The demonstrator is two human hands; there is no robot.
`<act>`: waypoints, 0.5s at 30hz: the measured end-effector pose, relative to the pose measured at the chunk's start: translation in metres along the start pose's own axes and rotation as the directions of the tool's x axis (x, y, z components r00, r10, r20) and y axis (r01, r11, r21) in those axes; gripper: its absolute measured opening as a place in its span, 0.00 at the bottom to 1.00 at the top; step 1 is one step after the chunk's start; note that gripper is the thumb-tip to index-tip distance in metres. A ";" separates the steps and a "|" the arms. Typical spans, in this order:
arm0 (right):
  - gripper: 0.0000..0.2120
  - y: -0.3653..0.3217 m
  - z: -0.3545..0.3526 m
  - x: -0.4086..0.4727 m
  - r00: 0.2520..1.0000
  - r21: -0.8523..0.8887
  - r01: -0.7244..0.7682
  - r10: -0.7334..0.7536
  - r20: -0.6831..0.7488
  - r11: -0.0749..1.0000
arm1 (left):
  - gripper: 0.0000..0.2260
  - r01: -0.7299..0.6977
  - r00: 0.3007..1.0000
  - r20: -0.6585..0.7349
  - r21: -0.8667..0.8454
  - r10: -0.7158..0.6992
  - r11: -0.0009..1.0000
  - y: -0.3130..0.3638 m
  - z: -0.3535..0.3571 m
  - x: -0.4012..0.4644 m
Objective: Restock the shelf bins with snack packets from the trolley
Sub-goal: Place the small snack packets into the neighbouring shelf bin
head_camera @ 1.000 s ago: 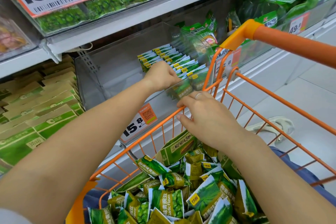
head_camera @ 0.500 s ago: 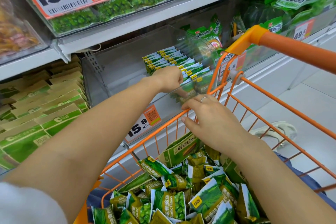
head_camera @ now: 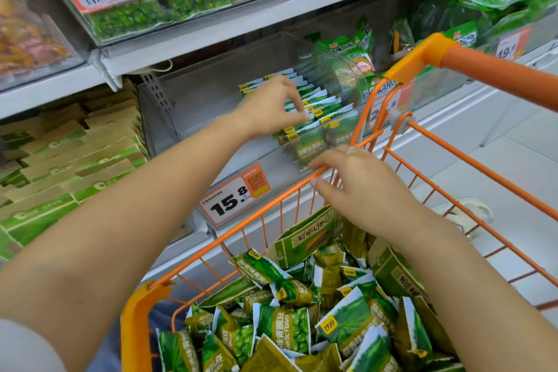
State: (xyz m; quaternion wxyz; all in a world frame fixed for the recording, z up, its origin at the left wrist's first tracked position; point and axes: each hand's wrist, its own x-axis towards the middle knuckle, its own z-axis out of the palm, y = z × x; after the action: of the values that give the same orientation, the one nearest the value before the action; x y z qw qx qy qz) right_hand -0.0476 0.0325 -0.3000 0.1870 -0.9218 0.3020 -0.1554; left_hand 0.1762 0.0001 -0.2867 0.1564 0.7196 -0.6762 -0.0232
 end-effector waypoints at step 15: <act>0.14 -0.011 0.028 -0.014 0.397 -0.144 -0.031 0.144 0.906 0.989 | 0.22 -0.100 0.715 0.697 0.022 0.056 0.995 0.074 0.033 -0.213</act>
State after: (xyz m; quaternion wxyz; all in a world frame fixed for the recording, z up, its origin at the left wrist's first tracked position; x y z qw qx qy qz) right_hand -0.0421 0.0565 -0.3221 0.2814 -0.8478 0.2061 0.3994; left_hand 0.0787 0.1996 -0.3372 -0.1289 0.6333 -0.7156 -0.2649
